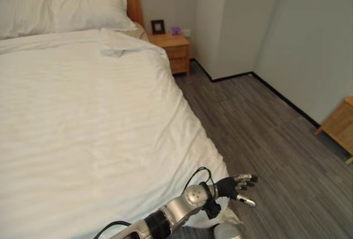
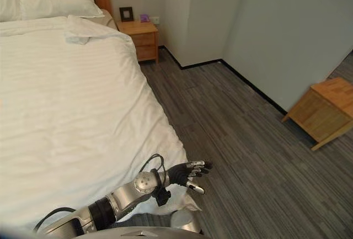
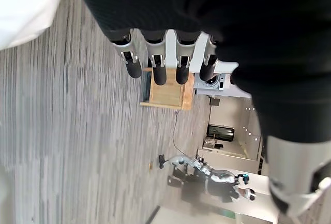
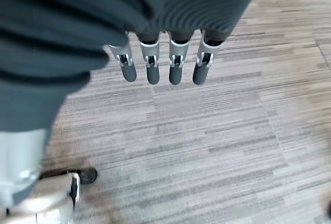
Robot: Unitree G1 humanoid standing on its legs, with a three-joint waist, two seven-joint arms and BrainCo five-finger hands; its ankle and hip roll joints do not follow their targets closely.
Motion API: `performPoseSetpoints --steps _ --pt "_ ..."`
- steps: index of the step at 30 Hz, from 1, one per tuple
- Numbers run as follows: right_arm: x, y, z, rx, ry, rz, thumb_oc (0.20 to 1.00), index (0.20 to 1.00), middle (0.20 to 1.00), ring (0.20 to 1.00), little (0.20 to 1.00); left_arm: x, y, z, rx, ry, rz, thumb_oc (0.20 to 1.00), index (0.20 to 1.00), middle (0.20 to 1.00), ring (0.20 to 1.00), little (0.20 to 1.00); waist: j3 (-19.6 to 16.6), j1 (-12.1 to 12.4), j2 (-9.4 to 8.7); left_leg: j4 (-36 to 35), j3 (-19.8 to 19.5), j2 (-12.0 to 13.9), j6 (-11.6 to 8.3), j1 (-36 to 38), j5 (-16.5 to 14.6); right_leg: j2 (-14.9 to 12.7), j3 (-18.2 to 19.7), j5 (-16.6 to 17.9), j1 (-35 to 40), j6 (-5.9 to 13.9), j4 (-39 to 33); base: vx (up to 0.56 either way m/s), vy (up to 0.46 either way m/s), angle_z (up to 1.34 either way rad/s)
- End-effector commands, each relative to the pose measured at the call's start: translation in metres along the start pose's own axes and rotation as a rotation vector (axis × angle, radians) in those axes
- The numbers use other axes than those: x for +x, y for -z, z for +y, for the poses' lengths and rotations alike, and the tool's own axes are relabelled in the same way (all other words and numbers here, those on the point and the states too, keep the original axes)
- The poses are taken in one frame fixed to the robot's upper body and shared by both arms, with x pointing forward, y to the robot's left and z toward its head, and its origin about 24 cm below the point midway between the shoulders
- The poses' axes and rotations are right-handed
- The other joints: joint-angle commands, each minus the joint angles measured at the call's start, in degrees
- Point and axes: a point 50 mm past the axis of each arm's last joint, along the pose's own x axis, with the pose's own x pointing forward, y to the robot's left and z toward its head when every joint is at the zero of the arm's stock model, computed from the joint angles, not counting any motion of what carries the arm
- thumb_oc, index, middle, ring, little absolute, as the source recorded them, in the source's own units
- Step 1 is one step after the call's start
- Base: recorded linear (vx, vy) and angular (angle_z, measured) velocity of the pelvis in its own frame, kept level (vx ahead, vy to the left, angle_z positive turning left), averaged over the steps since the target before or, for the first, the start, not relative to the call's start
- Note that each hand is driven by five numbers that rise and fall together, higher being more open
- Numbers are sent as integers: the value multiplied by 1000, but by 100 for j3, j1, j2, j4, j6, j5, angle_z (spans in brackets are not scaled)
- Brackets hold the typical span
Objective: Making the bed.
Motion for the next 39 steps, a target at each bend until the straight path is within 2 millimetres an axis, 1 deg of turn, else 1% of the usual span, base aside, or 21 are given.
performPoseSetpoints --steps 1,2,3,5,7,9,12,13,14,15,16,18,19,20,25,26,27,29,30,33,39 --pt "1 -23 -57 16 178 -49 1000 1000 1000 1000 1000 4 -61 -1 -33 41 -287 1000 1000 1000 1000 1000 313 214 305 89 -559 170 65 -189 155 -224 -302 141 -378 143 653 13 -7 16" --pt "1 -23 -57 16 179 -48 1000 1000 1000 1000 1000 4 -61 -1 -33 41 -287 1000 1000 1000 1000 1000 324 209 317 89 -568 179 68 -169 131 -218 -312 121 -357 150 659 2 -59 15" --pt "-6 -59 -95 56 303 -208 200 200 200 200 200 -35 -88 35 68 -155 -423 1000 1000 1000 1000 1000 266 450 202 89 -633 194 20 -235 192 -270 -457 147 -273 123 523 32 -55 7" --pt "-33 -117 -128 24 433 -507 200 200 200 200 200 -79 -77 67 101 -405 -420 1000 1000 1000 1000 1000 225 604 144 89 -681 221 -9 -232 202 -279 -559 108 -178 97 424 42 -63 0" --pt "-80 -173 -150 -40 543 -830 200 200 200 200 200 -117 -51 90 74 -623 -353 1000 1000 1000 1000 1000 180 746 107 89 -717 239 -38 -251 231 -282 -611 66 -114 48 343 46 -40 40" --pt "-130 -224 -144 19 516 -1146 200 200 200 200 200 -170 -22 114 126 -894 -212 1000 1000 1000 1000 1000 124 995 107 89 -819 274 -78 -305 280 -281 -738 7 9 -6 219 39 -61 19" --pt "-146 -247 -129 91 417 -1260 200 200 200 200 200 -193 -8 118 124 -1003 -151 1000 1000 1000 1000 1000 91 1184 102 89 -915 289 -99 -375 339 -304 -840 -43 56 -54 173 58 -71 32" --pt "-167 -270 -115 164 299 -1382 200 200 200 200 200 -211 11 119 72 -1104 -93 1000 1000 1000 1000 1000 105 1431 130 89 -1021 314 -119 -406 365 -310 -959 -126 146 -91 144 21 -57 41" --pt "-167 -270 -115 164 298 -1383 200 200 200 200 200 -212 11 119 72 -1105 -93 1000 1000 1000 1000 1000 97 1421 119 89 -1024 308 -119 -427 385 -316 -961 -112 129 -98 138 62 -105 44" --pt "-179 -287 -93 367 68 -1462 200 200 200 200 200 -225 38 113 -78 -1212 -68 1000 1000 1000 1000 1000 118 1647 163 89 -1128 328 -143 -468 409 -348 -1093 -173 231 -129 106 17 -59 34" --pt "-179 -287 -93 367 66 -1463 200 200 200 200 200 -225 37 113 -78 -1213 -68 1000 1000 1000 1000 1000 110 1636 153 89 -1133 321 -142 -488 427 -355 -1097 -162 214 -135 106 28 -87 25" --pt "-184 -305 -70 671 -244 -1462 200 200 200 200 200 -236 63 103 -228 -1320 -52 1000 1000 1000 1000 1000 168 1891 239 89 -1264 351 -191 -551 466 -388 -1285 -251 317 -167 106 9 -74 46" --pt "-184 -305 -70 672 -245 -1463 200 200 200 200 200 -236 63 103 -227 -1320 -52 1000 1000 1000 1000 1000 158 1886 230 89 -1266 344 -190 -575 483 -396 -1285 -240 295 -171 106 18 -86 58" --pt "-187 -317 -55 901 -477 -1437 200 200 200 200 200 -242 79 94 -292 -1365 -15 1000 1000 1000 1000 1000 204 2062 321 89 -1359 365 -219 -619 497 -423 -1386 -297 348 -178 106 -2 -48 37" --pt "-184 -336 -32 1187 -722 -1311 200 200 200 200 200 -241 99 85 -393 -1386 15 1000 1000 1000 1000 1000 340 2373 583 89 -1522 356 -279 -873 637 -504 -1577 -327 275 -178 106 -42 -54 33" --pt "-174 -338 -21 1297 -759 -1213 200 200 200 200 200 -235 104 84 -435 -1385 11 1000 1000 1000 1000 1000 475 2488 801 89 -1590 343 -316 -1057 709 -556 -1636 -340 183 -158 106 -110 -29 11" --pt "-174 -339 -22 1298 -760 -1215 200 200 200 200 200 -235 104 85 -434 -1384 9 1000 1000 1000 1000 1000 469 2489 795 89 -1591 337 -312 -1085 731 -563 -1635 -322 156 -164 106 -157 -21 23" --pt "-147 -333 -16 1420 -717 -1042 200 200 200 200 200 -219 108 90 -468 -1359 9 1000 1000 1000 1000 1000 658 2549 1144 89 -1722 286 -353 -1449 889 -673 -1716 -278 -101 -140 106 -173 17 36" --pt "-147 -333 -16 1420 -717 -1042 200 200 200 200 200 -219 108 90 -468 -1359 9 1000 1000 1000 1000 1000 649 2551 1143 89 -1722 285 -352 -1462 892 -675 -1716 -275 -114 -140 106 -143 38 41" --pt "-104 -301 -23 1501 -555 -847 200 200 200 200 200 -198 111 92 -501 -1303 12 1000 1000 1000 1000 1000 784 2446 1486 89 -1753 246 -425 -1835 1040 -765 -1780 -265 -425 -73 106 -106 54 21" --pt "-65 -252 -47 1553 -334 -721 200 200 200 200 200 -177 95 99 -428 -1213 -15 1000 1000 1000 1000 1000 908 2080 1511 89 -1637 178 -391 -2225 1105 -820 -1589 -106 -944 -25 106 -77 80 0"
